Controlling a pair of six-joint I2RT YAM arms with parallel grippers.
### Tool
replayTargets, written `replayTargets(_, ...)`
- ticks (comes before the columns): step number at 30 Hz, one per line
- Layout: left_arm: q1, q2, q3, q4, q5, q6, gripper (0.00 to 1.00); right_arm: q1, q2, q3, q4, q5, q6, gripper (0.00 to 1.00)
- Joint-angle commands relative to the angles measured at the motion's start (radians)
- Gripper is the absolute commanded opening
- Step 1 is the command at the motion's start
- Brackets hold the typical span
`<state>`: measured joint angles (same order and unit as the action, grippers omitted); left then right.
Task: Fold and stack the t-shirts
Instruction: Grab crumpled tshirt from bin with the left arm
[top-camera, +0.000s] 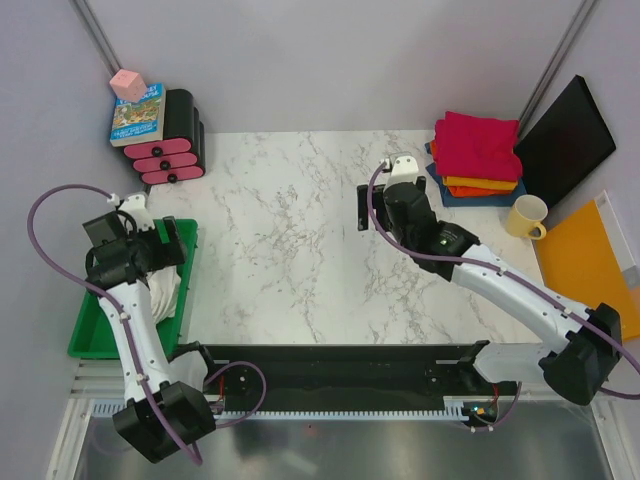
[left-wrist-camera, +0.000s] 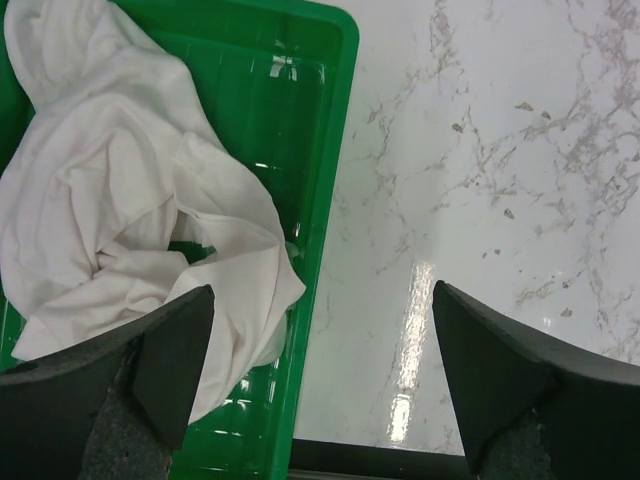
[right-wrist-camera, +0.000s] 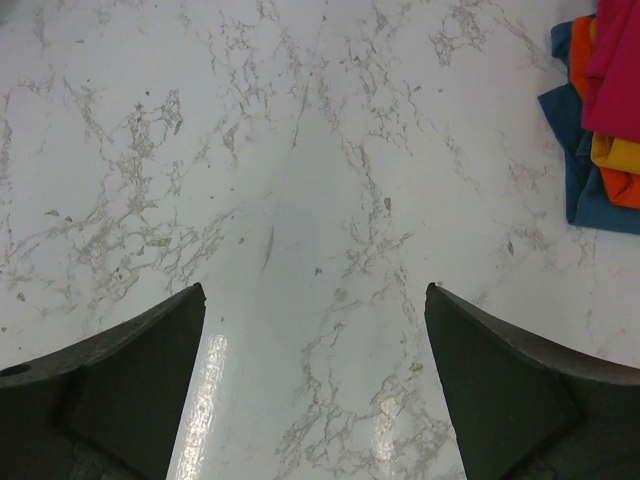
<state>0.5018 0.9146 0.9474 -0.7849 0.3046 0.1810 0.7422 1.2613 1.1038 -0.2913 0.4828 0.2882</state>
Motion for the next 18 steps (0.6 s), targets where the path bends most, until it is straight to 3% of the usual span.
replayTargets(1, 0.004, -0.017, -0.035, 0.038, -0.059, -0.023, 0.97, -0.001, -0.063, -0.027, -0.025, 0.072, 0.002, 0.98)
replayTargets(7, 0.015, 0.053, -0.050, 0.073, -0.258, -0.104, 0.88, -0.001, -0.151, -0.108, -0.048, 0.172, 0.023, 0.97)
replayTargets(9, 0.046, 0.084, -0.047, 0.076, -0.283, -0.095, 0.74, -0.001, -0.193, -0.142, -0.051, 0.181, 0.023, 0.88)
replayTargets(11, 0.070, 0.137, -0.035, 0.076, -0.300, -0.092, 0.61, -0.001, -0.215, -0.165, -0.057, 0.183, 0.025, 0.86)
replayTargets(14, 0.107, 0.219, -0.010, 0.069, -0.288, -0.068, 0.56, -0.001, -0.238, -0.183, -0.071, 0.184, 0.034, 0.89)
replayTargets(16, 0.129, 0.257, 0.007, 0.050, -0.273, -0.064, 0.47, -0.001, -0.240, -0.188, -0.078, 0.185, 0.045, 0.89)
replayTargets(17, 0.142, 0.271, 0.010, 0.043, -0.260, -0.061, 0.38, -0.001, -0.238, -0.193, -0.083, 0.185, 0.049, 0.89)
replayTargets(18, 0.149, 0.297, 0.013, 0.035, -0.253, -0.060, 0.37, -0.001, -0.235, -0.194, -0.083, 0.183, 0.051, 0.89)
